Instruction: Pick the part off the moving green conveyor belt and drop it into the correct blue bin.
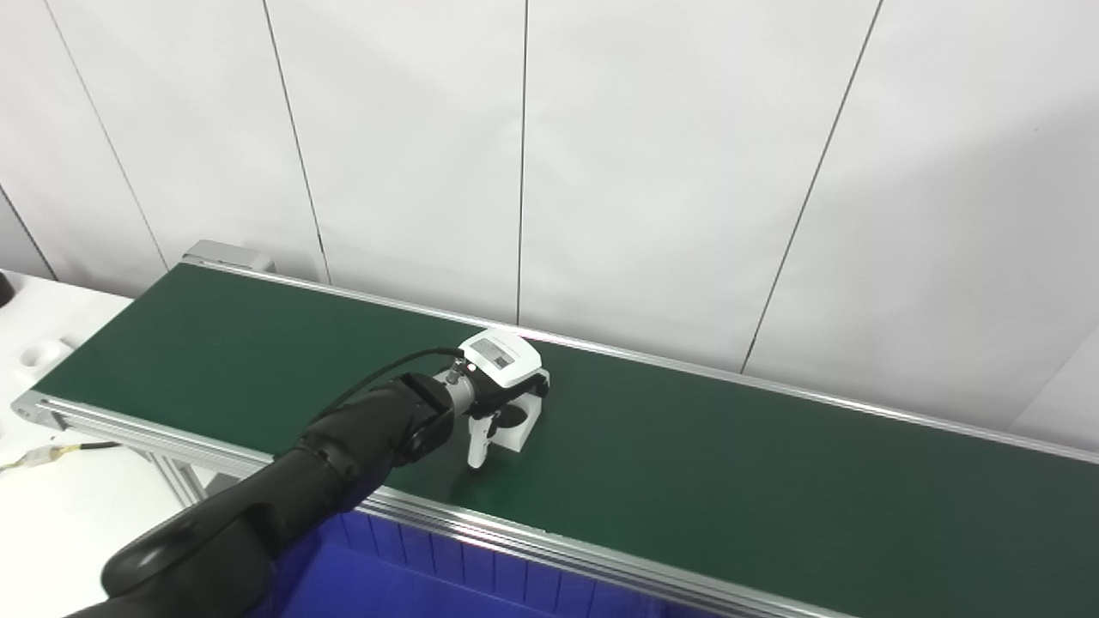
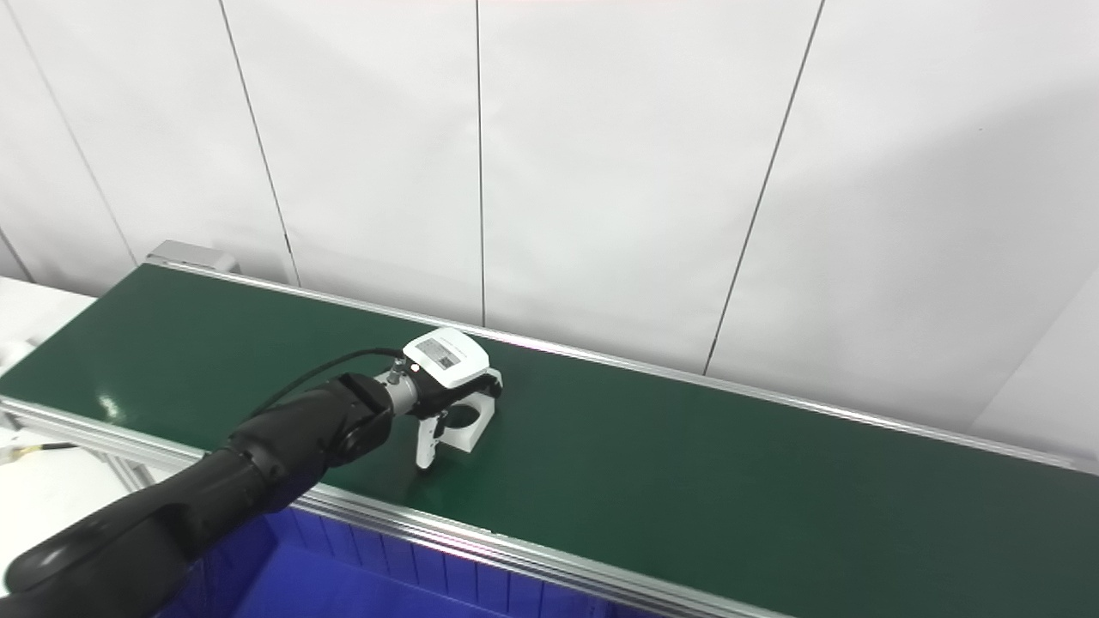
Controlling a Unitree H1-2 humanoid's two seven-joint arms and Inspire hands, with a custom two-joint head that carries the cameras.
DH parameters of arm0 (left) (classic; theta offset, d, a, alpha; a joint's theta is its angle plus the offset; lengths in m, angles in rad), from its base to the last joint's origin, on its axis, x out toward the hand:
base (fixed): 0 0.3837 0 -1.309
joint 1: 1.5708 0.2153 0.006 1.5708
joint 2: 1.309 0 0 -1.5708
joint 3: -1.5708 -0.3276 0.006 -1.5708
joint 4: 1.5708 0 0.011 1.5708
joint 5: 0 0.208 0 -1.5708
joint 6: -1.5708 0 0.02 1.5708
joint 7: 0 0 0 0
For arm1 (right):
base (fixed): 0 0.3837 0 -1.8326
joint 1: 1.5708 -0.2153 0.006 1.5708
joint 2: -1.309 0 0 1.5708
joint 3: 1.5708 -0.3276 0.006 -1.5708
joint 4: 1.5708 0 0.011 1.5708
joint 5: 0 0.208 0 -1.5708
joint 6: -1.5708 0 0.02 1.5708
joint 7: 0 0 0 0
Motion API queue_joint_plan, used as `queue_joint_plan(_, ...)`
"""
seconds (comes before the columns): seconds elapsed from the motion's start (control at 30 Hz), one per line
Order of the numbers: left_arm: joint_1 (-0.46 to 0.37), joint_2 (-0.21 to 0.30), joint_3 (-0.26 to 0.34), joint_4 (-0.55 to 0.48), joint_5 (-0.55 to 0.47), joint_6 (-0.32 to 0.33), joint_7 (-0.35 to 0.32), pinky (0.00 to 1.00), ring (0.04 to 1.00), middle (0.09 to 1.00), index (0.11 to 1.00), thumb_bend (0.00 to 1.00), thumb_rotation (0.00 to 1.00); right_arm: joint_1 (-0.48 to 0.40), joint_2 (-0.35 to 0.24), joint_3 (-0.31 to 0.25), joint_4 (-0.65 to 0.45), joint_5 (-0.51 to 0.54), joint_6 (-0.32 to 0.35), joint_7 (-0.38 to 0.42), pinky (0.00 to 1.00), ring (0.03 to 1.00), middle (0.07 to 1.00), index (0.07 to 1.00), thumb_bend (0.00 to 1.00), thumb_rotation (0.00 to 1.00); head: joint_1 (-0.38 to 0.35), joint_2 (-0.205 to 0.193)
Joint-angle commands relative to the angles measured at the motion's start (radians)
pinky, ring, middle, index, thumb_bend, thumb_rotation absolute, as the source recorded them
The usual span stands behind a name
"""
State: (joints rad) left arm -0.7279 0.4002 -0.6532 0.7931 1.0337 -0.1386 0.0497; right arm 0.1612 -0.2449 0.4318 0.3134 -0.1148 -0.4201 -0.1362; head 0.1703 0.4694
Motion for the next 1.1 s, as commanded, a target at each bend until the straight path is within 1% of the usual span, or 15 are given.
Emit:
queue_joint_plan(0.0,-0.040,0.014,0.004,0.039,0.009,0.000,0.084,0.38,0.399,0.489,0.539,0.53,0.00,-0.002,-0.003,0.001,-0.028,-0.003,-0.050,-0.013,0.88,0.939,0.973,0.978,0.91,0.94,0.001,0.000)
queue_joint_plan(0.03,-0.043,0.013,0.004,0.040,0.003,-0.002,0.071,0.38,0.394,0.484,0.538,0.52,0.00,-0.003,-0.003,0.001,-0.027,-0.003,-0.050,-0.013,0.88,0.939,0.973,0.978,0.91,0.94,0.002,-0.001)
queue_joint_plan(0.1,-0.048,0.011,0.004,0.042,-0.006,-0.002,0.052,0.42,0.413,0.475,0.521,0.51,0.00,-0.004,-0.003,0.002,-0.025,-0.004,-0.050,-0.014,0.88,0.938,0.972,0.977,0.92,0.95,0.002,-0.002)
queue_joint_plan(0.13,-0.051,0.010,0.004,0.042,-0.011,-0.003,0.043,0.42,0.407,0.466,0.525,0.50,0.00,-0.005,-0.002,0.002,-0.025,-0.003,-0.050,-0.013,0.88,0.937,0.971,0.977,0.92,0.95,0.002,-0.001)
queue_joint_plan(0.27,-0.054,0.011,0.009,0.035,-0.026,-0.011,0.044,0.36,0.390,0.453,0.526,0.50,0.00,-0.006,0.001,0.003,-0.024,-0.005,-0.050,-0.015,0.87,0.935,0.972,0.977,0.93,0.95,0.000,-0.002)
queue_joint_plan(0.47,-0.063,0.010,0.012,0.025,-0.036,-0.018,0.042,0.40,0.410,0.480,0.513,0.50,0.00,-0.010,0.003,0.004,-0.019,0.001,-0.050,-0.012,0.88,0.936,0.971,0.977,0.93,0.95,0.003,-0.005)
queue_joint_plan(0.63,-0.069,0.020,0.020,-0.051,-0.042,-0.015,-0.013,0.42,0.429,0.503,0.497,0.50,0.00,-0.011,0.003,0.005,-0.019,0.004,-0.050,-0.012,0.88,0.937,0.973,0.978,0.93,0.95,0.004,0.006)
queue_joint_plan(0.7,-0.067,0.031,0.028,-0.103,-0.048,-0.029,-0.032,0.43,0.442,0.523,0.478,0.50,0.00,-0.011,0.001,0.006,-0.022,0.003,-0.050,-0.012,0.88,0.936,0.972,0.980,0.92,0.95,0.004,0.006)
queue_joint_plan(0.73,-0.064,0.039,0.035,-0.140,-0.052,-0.034,-0.045,0.44,0.448,0.522,0.474,0.50,0.00,-0.010,0.001,0.005,-0.026,0.004,-0.050,-0.010,0.88,0.933,0.971,0.980,0.92,0.95,0.004,0.024)
queue_joint_plan(0.83,-0.041,0.059,0.071,-0.307,-0.065,-0.009,-0.118,0.42,0.433,0.498,0.495,0.50,0.00,-0.007,-0.001,0.004,-0.036,-0.002,-0.050,-0.009,0.86,0.932,0.971,0.986,0.93,0.96,0.005,0.032)
queue_joint_plan(0.9,-0.022,0.067,0.102,-0.404,-0.081,-0.013,-0.137,0.41,0.420,0.485,0.509,0.50,0.00,-0.007,-0.001,0.001,-0.040,0.002,-0.050,-0.005,0.87,0.935,0.972,0.989,0.94,0.97,0.012,0.048)
queue_joint_plan(0.97,-0.002,0.073,0.132,-0.505,-0.096,-0.002,-0.181,0.40,0.426,0.476,0.511,0.50,0.00,-0.006,-0.002,-0.004,-0.049,0.004,-0.050,-0.001,0.87,0.936,0.973,0.990,0.93,0.97,0.021,0.065)
queue_joint_plan(1.0,0.012,0.076,0.148,-0.564,-0.100,0.007,-0.206,0.40,0.431,0.474,0.510,0.50,0.00,-0.005,-0.004,-0.006,-0.056,0.006,-0.050,0.003,0.87,0.936,0.973,0.989,0.93,0.97,0.032,0.084)
queue_joint_plan(1.03,0.023,0.077,0.161,-0.604,-0.101,0.013,-0.225,0.40,0.438,0.488,0.496,0.50,0.00,-0.004,-0.004,-0.008,-0.060,0.007,-0.050,0.007,0.88,0.939,0.976,0.993,0.92,0.97,0.032,0.084)
queue_joint_plan(1.07,0.035,0.078,0.178,-0.654,-0.111,0.024,-0.251,0.41,0.440,0.491,0.494,0.50,0.00,-0.003,-0.006,-0.009,-0.067,0.005,-0.050,0.008,0.88,0.940,0.977,0.995,0.92,0.97,0.044,0.105)
